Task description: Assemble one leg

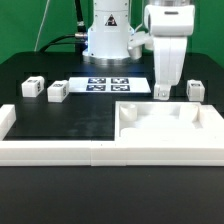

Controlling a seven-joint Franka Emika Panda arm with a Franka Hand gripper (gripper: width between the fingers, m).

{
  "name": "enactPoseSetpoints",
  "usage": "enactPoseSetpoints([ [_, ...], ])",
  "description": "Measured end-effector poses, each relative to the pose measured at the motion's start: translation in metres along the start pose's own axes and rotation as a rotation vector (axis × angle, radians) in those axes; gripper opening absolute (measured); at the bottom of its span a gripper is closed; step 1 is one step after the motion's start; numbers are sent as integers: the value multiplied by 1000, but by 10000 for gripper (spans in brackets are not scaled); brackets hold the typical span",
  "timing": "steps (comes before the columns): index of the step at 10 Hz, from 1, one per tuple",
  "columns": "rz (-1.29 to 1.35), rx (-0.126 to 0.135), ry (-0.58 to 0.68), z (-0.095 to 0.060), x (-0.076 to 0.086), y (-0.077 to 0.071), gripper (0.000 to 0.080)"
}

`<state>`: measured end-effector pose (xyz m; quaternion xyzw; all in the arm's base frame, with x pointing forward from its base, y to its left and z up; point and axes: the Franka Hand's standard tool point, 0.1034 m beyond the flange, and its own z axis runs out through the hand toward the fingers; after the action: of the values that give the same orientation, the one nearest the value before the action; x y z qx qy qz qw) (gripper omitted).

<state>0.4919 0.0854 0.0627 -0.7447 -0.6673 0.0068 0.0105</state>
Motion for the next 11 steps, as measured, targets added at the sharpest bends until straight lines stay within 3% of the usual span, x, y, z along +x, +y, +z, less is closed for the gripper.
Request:
enactPoseSetpoints([
  [3, 38, 4, 0, 1, 0, -3, 649],
  [6, 256, 6, 1, 2, 1, -4, 649],
  [8, 603, -4, 31, 2, 0, -14, 649],
  [11, 998, 44, 39, 7, 14, -34, 649],
])
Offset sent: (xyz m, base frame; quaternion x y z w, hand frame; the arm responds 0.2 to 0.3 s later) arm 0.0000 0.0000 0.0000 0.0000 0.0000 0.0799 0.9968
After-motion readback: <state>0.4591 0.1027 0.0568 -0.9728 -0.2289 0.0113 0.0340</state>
